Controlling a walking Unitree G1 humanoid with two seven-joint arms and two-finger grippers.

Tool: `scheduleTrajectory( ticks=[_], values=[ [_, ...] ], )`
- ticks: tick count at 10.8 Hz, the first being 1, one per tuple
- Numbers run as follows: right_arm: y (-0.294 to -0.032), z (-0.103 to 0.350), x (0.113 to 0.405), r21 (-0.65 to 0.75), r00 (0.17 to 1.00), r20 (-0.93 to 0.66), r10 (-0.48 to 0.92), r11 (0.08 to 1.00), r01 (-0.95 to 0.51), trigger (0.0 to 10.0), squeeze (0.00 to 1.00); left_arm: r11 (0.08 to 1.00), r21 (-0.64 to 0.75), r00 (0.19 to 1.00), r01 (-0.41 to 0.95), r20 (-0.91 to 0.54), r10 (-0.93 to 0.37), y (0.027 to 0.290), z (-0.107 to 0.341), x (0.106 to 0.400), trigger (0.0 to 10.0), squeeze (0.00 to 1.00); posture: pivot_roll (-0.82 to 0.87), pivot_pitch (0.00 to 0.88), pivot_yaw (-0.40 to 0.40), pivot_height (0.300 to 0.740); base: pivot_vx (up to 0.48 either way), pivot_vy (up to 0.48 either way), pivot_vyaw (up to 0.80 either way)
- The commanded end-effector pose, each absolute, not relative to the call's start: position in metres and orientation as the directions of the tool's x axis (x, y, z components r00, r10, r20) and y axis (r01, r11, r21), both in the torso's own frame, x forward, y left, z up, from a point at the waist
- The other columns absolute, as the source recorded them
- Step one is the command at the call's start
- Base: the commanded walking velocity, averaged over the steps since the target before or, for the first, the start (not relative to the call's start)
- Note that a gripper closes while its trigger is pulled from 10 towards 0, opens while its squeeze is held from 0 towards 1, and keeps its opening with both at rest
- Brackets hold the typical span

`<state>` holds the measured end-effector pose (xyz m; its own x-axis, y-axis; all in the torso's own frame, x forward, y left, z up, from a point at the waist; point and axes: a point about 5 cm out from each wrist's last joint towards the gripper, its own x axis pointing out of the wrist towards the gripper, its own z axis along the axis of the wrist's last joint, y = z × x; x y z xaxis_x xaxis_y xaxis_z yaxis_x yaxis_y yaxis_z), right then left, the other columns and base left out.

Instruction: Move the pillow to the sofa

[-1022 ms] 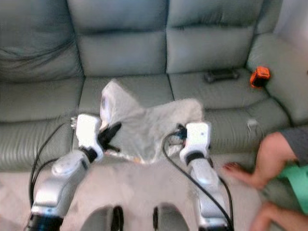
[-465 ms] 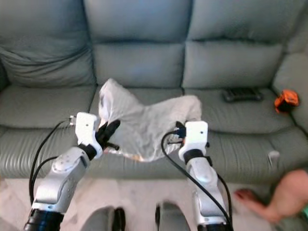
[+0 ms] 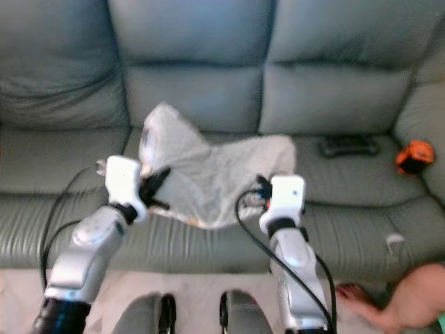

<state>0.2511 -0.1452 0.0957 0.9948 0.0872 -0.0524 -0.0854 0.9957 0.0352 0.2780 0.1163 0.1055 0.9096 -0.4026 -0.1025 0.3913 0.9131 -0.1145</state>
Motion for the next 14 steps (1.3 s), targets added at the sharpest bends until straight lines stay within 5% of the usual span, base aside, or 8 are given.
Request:
scheduleTrajectory(
  ticks=[1,8,14],
  values=[
    [-0.146,0.099,0.247,0.046,0.997,-0.037,0.073,0.996,-0.071,10.0,0.0,0.917,-0.097,0.913,0.388,-0.096,-0.396,0.118,0.105,0.28,10.0,0.0,-0.1,0.239,0.002,0.74,0.0,0.0,0.0],
    [-0.149,0.101,0.259,0.074,0.998,-0.028,0.063,0.995,-0.061,10.0,0.0,0.981,0.026,0.979,0.194,-0.071,-0.191,0.159,0.098,0.293,10.0,0.0,-0.07,0.267,-0.018,0.635,0.0,0.0,0.0],
    [-0.146,0.098,0.264,0.059,0.995,-0.039,0.09,0.994,-0.088,10.0,0.0,0.969,-0.005,0.968,0.246,-0.055,-0.246,0.153,0.097,0.297,10.0,0.0,-0.07,0.255,-0.04,0.635,0.0,0.0,0.0]
  ],
)
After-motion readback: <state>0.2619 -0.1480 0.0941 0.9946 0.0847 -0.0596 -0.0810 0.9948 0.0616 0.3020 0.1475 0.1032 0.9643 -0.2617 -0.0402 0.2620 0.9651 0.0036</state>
